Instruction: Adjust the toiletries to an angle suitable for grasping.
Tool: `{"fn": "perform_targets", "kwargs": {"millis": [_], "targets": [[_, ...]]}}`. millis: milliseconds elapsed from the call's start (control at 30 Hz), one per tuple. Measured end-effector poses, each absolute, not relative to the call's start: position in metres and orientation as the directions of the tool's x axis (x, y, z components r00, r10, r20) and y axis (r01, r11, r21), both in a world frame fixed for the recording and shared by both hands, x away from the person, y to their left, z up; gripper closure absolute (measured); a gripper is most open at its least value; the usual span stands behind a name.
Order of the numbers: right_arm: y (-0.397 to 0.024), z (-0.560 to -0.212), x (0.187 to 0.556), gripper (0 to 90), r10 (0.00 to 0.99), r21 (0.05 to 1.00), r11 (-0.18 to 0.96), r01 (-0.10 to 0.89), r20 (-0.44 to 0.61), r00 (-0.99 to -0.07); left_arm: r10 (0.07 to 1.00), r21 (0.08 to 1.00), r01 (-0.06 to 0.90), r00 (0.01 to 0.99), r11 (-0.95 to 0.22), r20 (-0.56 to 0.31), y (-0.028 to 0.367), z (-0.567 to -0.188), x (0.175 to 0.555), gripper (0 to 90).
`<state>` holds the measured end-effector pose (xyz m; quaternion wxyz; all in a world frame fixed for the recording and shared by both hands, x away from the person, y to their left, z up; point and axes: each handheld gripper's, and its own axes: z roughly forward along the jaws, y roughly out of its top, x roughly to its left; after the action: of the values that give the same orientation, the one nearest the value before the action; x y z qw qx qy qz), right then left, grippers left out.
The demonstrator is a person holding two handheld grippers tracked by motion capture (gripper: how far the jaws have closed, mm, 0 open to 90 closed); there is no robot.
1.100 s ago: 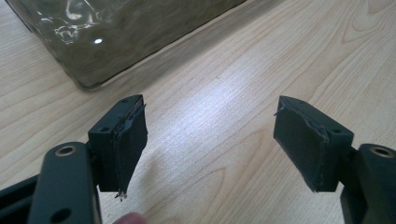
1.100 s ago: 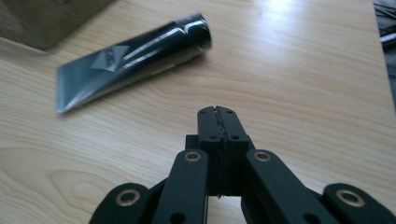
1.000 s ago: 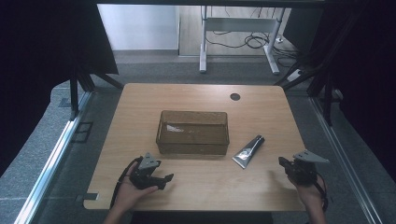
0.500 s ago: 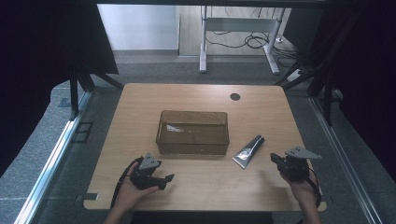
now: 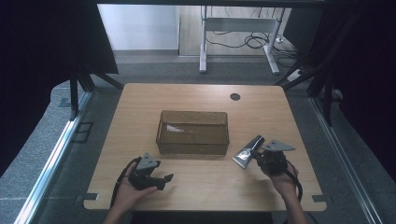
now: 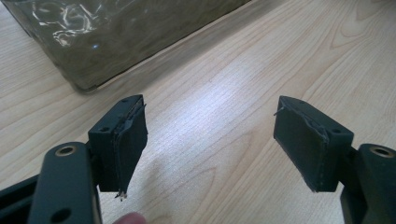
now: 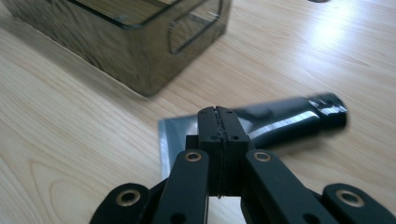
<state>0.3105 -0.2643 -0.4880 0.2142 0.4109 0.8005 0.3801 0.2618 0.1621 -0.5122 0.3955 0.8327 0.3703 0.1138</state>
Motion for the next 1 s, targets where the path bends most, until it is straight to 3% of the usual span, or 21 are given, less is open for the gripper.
{"fn": "perform_targets", "kwargs": {"millis": [500, 1000], "targets": [[-0.214, -0.507, 0.345, 89.8, 0.805, 0.724, 0.435, 0.536, -0.045, -0.592, 0.703, 0.744, 0.53, 0.702, -0.408, -0.113, 0.162, -0.513, 0.261, 26.2], [-0.204, -0.522, 0.351, 89.8, 0.807, 0.681, 0.476, 0.557, -0.085, -0.585, 0.704, 0.746, 0.526, 0.702, -0.409, -0.109, 0.163, -0.512, 0.261, 26.3]]}}
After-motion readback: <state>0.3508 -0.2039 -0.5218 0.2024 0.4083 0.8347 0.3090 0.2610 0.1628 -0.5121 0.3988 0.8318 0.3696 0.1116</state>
